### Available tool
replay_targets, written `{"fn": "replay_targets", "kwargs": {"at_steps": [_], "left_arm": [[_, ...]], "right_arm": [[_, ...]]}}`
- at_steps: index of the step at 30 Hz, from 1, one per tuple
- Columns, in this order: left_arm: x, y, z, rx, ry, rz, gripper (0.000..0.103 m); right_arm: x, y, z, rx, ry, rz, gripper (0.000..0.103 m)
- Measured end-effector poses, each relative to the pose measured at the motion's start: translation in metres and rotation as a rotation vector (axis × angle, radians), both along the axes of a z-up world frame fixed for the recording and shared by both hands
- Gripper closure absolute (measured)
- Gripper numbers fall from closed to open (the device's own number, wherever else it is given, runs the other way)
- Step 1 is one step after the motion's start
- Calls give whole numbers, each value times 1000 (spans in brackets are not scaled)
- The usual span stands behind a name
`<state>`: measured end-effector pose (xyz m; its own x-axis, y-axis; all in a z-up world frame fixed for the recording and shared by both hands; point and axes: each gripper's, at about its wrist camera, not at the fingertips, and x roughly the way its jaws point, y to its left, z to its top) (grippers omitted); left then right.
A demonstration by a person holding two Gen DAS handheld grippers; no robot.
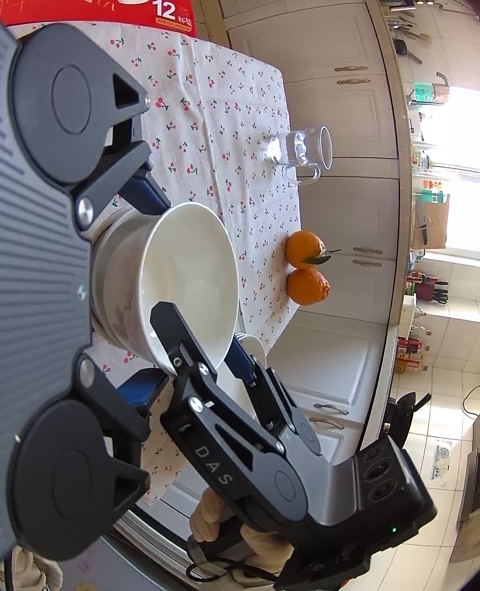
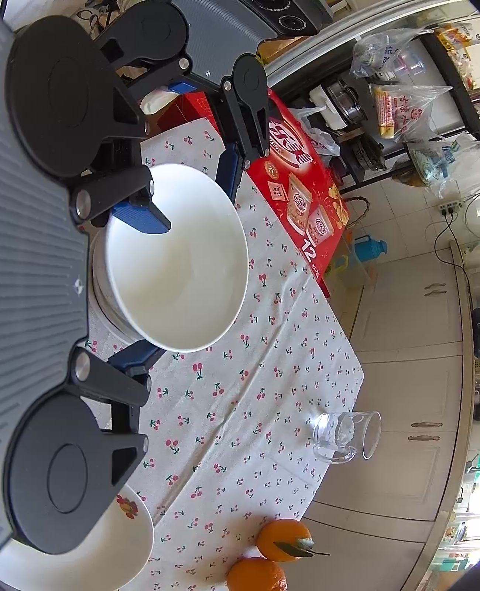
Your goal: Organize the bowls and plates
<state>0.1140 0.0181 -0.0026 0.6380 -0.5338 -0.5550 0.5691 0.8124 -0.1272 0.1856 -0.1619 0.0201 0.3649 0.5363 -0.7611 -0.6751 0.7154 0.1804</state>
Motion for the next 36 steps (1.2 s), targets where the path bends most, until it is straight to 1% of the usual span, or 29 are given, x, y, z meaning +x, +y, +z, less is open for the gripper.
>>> {"fn": "replay_targets", "kwargs": {"at_steps": [8,17,23,25,26,28,29,31,34,36], "left_arm": [[5,1,-5,3,18,1,14],[9,0,-8,16,33,0,13],[9,-1,-9,32,29,-9,12],[8,0,-8,34,24,-13,7],[7,1,-7,31,22,-14,6],[7,3,-5,26,23,-15,6],[6,5,-4,25,26,-15,6],[5,7,-3,25,30,-19,6],[2,11,0,39,31,-31,6],[-1,13,3,52,27,-45,5]], "right_arm": [[4,5,-6,-21,-6,3,34],[2,8,-7,-49,-23,14,34],[1,8,-8,-51,-26,23,31],[0,8,-8,-45,-28,25,24],[-2,8,-7,-44,-36,24,21],[-3,7,-5,-40,-50,23,13],[-4,6,-4,-36,-55,22,11],[-6,4,-2,-31,-66,13,4],[-10,1,1,-25,-81,10,0],[-15,0,3,-27,-95,7,0]]}}
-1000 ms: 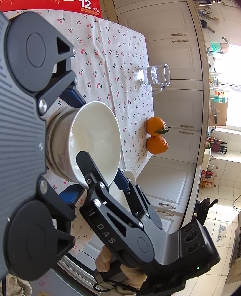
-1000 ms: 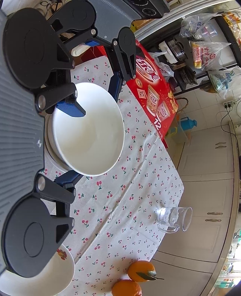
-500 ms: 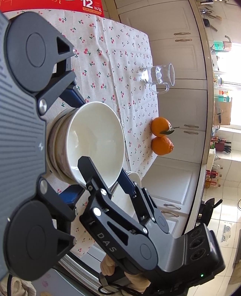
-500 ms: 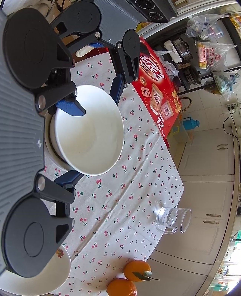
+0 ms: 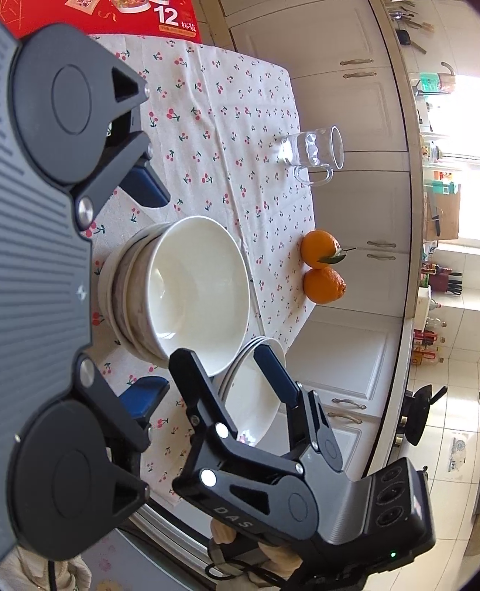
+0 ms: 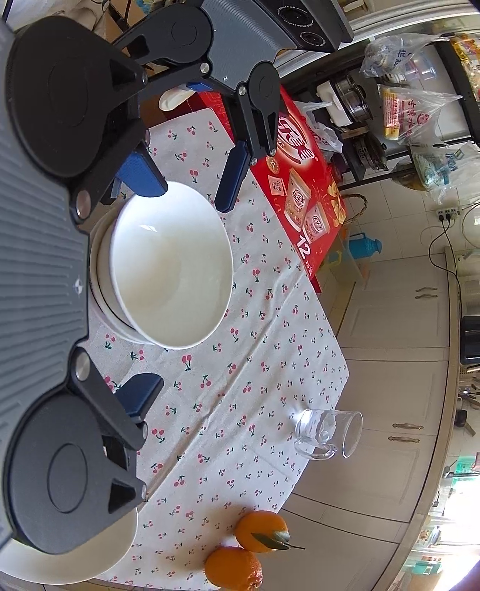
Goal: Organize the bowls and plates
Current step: 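Grasp the bowl stack with the left tool while the right tool grips its other side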
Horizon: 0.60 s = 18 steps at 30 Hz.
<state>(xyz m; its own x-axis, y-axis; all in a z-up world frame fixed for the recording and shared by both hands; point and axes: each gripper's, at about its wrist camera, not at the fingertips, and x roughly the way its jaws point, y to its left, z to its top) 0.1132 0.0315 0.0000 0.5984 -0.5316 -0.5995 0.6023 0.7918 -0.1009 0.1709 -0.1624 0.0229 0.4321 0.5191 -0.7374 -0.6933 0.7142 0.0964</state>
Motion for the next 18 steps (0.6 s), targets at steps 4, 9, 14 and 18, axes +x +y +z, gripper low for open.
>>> {"fn": "replay_targets", "kwargs": {"at_steps": [4,9,14,18], "left_arm": [[-6,2,4,53,-16,-38,3],[-2,2,-8,141,-8,-87,3],[15,2,-25,195,22,-152,3],[31,0,-34,219,41,-227,3]], "right_arm": [[-15,-6,3,-13,-42,2,0],[-38,-10,-2,-68,-110,40,0],[-46,-4,-28,-167,-104,71,0],[-38,2,-47,-198,-85,90,0]]}}
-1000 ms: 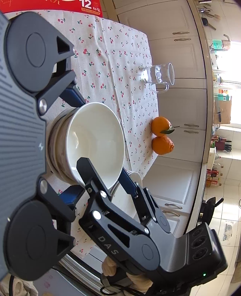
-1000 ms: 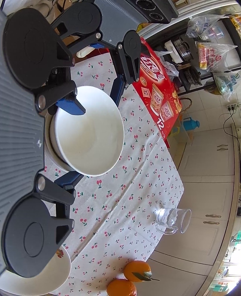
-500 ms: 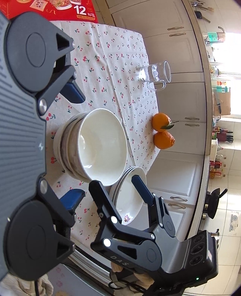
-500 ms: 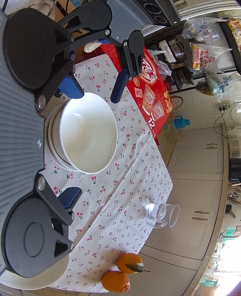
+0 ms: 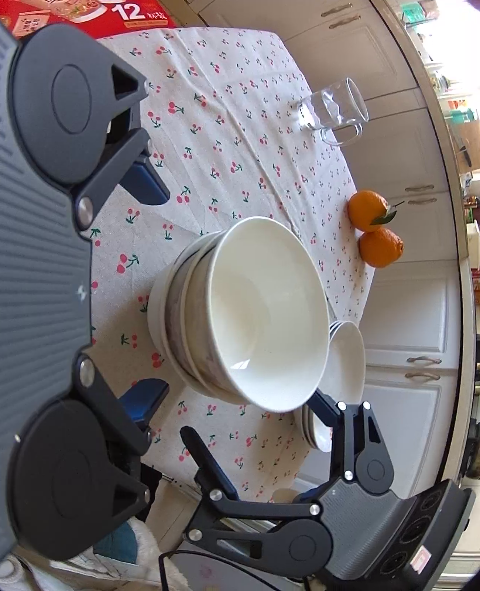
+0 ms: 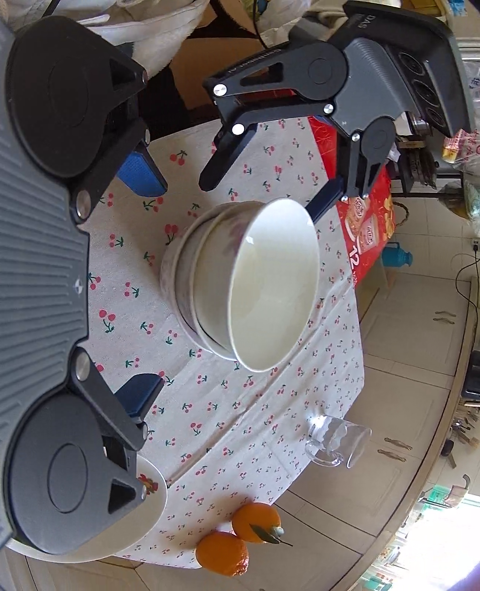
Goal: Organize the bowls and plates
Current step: 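Grasp the bowl stack with the left tool while the right tool grips its other side, then carry the bowl stack with both tools onto the white plate stack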
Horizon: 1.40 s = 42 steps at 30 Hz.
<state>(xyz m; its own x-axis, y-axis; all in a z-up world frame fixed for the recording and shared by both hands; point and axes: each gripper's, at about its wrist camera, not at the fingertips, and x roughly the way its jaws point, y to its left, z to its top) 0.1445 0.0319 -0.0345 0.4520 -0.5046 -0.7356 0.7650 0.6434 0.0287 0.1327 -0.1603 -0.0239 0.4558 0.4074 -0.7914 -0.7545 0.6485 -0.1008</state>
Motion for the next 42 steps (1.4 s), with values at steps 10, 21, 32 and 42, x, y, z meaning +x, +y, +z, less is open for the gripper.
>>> {"fn": "replay_targets", "kwargs": {"at_steps": [10,21,32,42], "left_arm": [[34,-9,-10,34,79,-237,11],[45,-16,-10,54,90,-371,18],[40,-17,-8,76,63,-395,21],[39,-31,6,83,45,-400,21]], "right_arm": [[38,12,-19,27,69,80,1],[47,16,-19,36,104,186,11],[47,17,-16,35,108,195,14],[47,5,-7,44,101,181,14]]}}
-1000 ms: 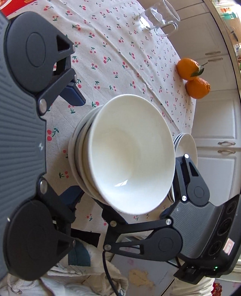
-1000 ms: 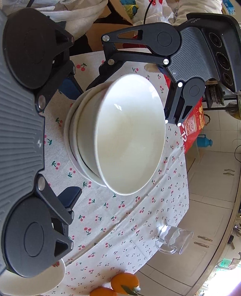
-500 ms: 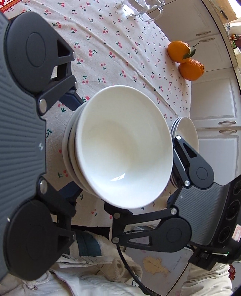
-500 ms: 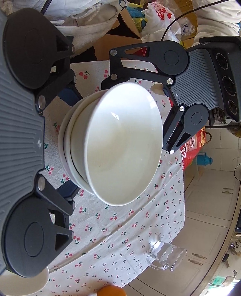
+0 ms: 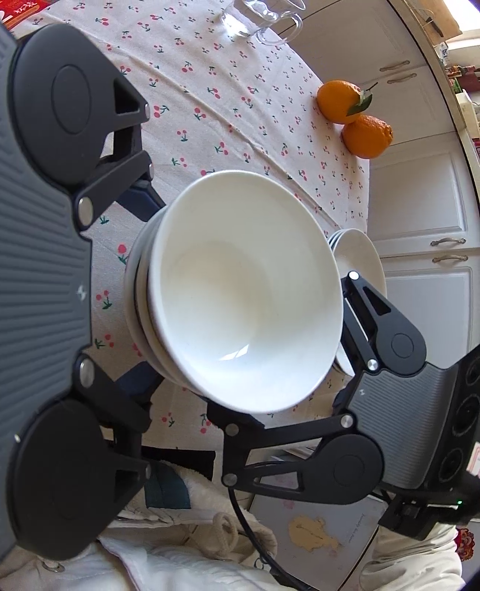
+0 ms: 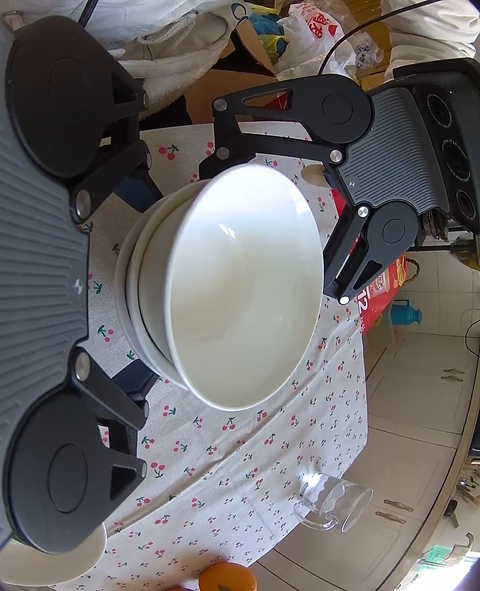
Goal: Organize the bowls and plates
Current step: 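Carry the bowl stack with both tools onto the white plate stack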
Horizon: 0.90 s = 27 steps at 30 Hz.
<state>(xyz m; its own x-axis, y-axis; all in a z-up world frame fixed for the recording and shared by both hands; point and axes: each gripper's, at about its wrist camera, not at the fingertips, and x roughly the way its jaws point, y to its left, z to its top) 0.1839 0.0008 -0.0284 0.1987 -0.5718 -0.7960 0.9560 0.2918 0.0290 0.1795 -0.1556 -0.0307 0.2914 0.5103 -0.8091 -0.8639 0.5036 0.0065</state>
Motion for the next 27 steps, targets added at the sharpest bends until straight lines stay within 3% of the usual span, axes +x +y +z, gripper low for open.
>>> {"fn": "replay_targets", "kwargs": {"at_steps": [16,27], "left_arm": [[20,-91,28,-48,-68,-140,21],[51,-165,12,-58,-71,-231,22]], "right_arm": [[-2,-83,37,-25,-66,-135,14],[13,-156,31,-57,-71,-287,14]]}}
